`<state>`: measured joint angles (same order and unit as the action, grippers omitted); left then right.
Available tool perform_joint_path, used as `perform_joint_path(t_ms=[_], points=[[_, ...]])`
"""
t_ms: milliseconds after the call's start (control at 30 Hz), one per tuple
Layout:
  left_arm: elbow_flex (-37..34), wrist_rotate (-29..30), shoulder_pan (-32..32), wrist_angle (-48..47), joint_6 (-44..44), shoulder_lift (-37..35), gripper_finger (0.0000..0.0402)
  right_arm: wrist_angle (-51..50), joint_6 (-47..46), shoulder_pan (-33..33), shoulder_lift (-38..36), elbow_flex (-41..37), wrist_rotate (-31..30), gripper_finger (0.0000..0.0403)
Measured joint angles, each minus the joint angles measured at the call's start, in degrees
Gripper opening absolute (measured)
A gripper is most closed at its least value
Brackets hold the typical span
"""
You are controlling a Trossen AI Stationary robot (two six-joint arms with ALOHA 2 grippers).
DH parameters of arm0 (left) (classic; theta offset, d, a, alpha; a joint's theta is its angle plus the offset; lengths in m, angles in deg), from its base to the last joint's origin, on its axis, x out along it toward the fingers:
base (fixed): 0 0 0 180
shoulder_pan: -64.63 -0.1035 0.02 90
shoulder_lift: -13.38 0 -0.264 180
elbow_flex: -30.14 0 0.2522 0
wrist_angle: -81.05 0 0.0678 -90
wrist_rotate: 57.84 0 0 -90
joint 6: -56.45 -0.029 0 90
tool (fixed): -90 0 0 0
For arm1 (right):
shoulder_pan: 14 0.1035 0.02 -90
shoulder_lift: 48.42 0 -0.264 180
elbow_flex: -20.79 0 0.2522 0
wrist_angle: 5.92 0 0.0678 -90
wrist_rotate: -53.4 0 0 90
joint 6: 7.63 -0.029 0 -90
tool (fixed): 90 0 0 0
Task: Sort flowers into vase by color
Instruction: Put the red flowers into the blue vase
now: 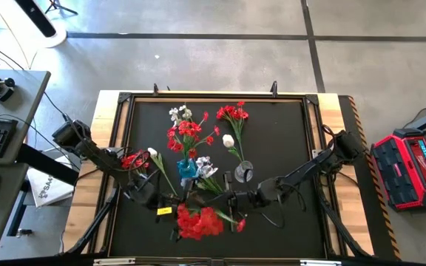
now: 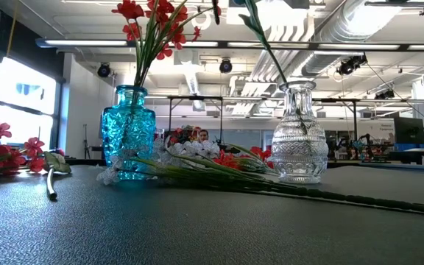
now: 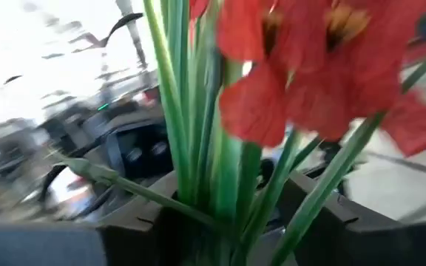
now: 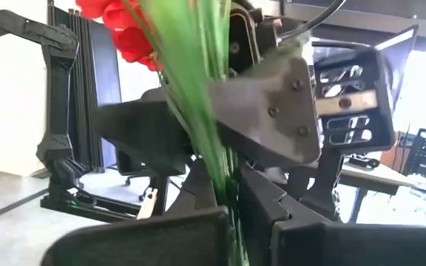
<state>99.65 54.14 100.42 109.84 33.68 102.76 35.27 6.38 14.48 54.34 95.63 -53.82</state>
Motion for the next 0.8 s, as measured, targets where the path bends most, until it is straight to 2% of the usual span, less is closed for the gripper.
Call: perform_joint_path(t_ms=[133,233,433,600,800], points=[[0.00,12.90,3.41,-2.45,-5.05,-1.21,0.0167,0.04,1.54,1.33,0.00,0.00,-0.79,0.0000],[0.00,15.40,4.97,-3.33,-7.23,-1.76,0.0170,0.12,1.57,1.98,0.00,0.00,-2.31,0.0000],[0.00,10.99,2.11,-4.18,-1.66,-1.91,0.0188,0.12,1.48,1.43,0.00,0.00,-2.65,0.0000],[0.00,-0.41,-1.51,-3.75,2.51,-1.01,0.0197,-0.34,1.41,1.39,-0.02,0.00,-2.63,0.0000],[0.00,-2.14,-2.23,-2.58,3.68,-0.91,0.0185,-1.87,1.02,1.39,-0.02,0.00,-2.76,0.0000]])
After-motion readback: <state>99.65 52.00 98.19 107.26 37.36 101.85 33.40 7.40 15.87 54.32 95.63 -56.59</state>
